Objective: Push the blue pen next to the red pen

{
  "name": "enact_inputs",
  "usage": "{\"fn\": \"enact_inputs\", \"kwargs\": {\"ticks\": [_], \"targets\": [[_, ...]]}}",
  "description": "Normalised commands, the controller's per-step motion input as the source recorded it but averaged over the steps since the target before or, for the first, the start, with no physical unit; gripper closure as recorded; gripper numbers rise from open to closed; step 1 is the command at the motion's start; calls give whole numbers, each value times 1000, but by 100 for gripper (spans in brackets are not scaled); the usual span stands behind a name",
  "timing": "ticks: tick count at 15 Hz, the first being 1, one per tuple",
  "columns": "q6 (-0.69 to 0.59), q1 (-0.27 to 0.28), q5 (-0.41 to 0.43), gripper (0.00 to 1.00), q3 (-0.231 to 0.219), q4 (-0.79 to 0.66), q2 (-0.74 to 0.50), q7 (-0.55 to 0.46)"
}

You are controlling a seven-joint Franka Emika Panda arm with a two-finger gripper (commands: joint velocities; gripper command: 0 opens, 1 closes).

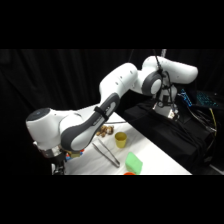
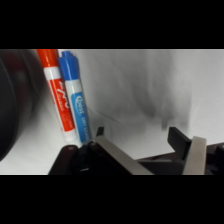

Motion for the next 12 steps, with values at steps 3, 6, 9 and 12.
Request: {"fn": "enact_inputs", "kwargs": {"ticks": [3,6,9,12], "targets": [[-257,63,-24,0,20,-671,-698,-41],[-181,75,-57,0,-24,-898,-789,26],[-70,72,-82,0,-48,-1000,-781,54],[15,113,-55,0,-111,-980,-745,43]]}}
